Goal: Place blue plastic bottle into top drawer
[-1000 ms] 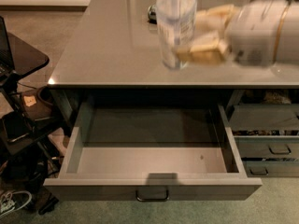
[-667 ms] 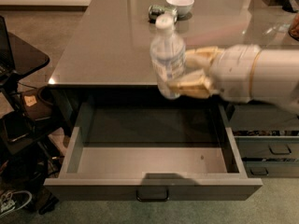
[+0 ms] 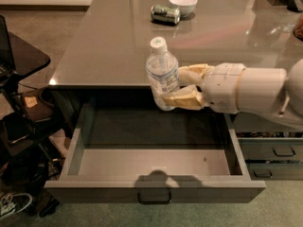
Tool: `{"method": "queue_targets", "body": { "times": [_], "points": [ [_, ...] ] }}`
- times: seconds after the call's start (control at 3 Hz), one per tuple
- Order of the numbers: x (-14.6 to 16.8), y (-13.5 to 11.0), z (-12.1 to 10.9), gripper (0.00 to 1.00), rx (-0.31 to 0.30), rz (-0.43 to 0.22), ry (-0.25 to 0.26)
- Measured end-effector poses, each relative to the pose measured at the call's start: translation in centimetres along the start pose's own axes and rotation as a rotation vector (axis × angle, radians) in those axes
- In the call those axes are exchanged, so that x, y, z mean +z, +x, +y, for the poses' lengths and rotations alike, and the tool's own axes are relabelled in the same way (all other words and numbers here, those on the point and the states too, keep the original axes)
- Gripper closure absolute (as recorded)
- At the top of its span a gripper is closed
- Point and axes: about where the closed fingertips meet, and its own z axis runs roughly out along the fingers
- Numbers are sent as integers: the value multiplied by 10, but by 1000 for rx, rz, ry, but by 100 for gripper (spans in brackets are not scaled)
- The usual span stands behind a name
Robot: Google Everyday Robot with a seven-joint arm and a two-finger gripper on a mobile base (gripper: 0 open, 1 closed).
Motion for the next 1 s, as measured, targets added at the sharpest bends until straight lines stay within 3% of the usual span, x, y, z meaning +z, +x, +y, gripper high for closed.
{"method": "queue_targets", "body": {
  "times": [0.33, 0.67, 1.0],
  "points": [
    [37, 51, 6, 100, 67, 2, -17],
    [67, 101, 6, 100, 102, 20, -3],
    [69, 103, 4, 100, 109, 18, 4]
  ]
}}
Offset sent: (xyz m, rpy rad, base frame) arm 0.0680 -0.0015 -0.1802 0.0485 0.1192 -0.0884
